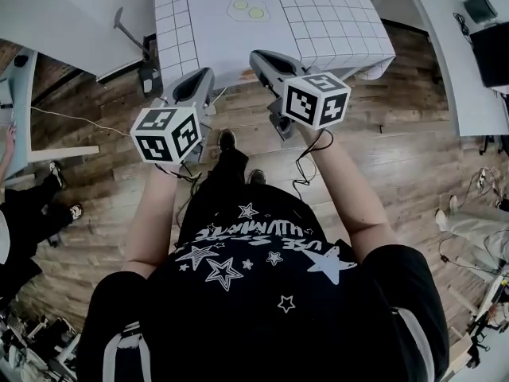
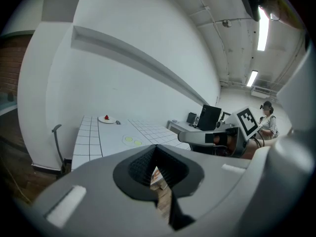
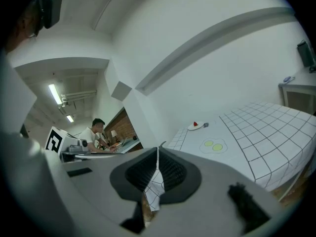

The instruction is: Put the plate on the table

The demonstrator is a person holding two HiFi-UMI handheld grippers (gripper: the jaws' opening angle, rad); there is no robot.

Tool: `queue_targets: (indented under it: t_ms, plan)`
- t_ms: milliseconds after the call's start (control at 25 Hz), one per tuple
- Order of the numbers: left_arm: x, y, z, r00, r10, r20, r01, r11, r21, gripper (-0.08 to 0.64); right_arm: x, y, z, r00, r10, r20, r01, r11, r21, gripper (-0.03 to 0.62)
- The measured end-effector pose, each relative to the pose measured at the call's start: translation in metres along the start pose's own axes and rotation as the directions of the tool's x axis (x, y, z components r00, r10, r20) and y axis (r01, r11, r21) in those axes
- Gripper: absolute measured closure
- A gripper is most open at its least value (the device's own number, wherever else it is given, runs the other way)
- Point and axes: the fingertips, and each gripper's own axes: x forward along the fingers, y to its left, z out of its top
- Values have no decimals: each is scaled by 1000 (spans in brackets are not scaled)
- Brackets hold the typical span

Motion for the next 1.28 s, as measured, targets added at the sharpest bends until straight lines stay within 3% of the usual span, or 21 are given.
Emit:
queue_targets:
  t_ms: [80, 160, 320, 440, 720, 920, 1040, 1280]
  plan:
    - [43, -2, -22, 1000, 5, -20, -6, 1000, -24, 551, 1, -51, -17, 1000, -11, -12, 11, 1000, -29, 574]
    - [61, 0, -42, 999, 16, -41, -17, 999, -38, 551, 4, -76, -37, 999, -21, -30, 19, 998, -56, 574]
    - [10, 8, -59, 999, 32, -34, -32, 999, -25, 551, 10, -29, -66, 997, 4, -74, -11, 994, -107, 574]
    - [-26, 11, -57, 999, 35, -25, -35, 999, -21, 551, 12, 8, -67, 997, 1, -80, -13, 988, -152, 574]
    - [14, 26, -73, 999, -2, -37, 0, 998, -60, 551, 26, -29, -78, 994, -46, -99, 27, 982, -187, 574]
    - [-15, 59, -82, 997, -52, -49, 45, 992, -120, 551, 41, -6, -70, 991, -132, -7, 129, 978, -166, 574]
    - [-37, 79, -79, 997, -71, -39, 66, 992, -109, 551, 51, 14, -59, 982, -174, 75, 183, 974, -132, 574]
    - [-74, 108, -69, 995, -101, 0, 101, 991, -89, 551, 64, 54, -53, 962, -236, 136, 255, 956, -147, 575]
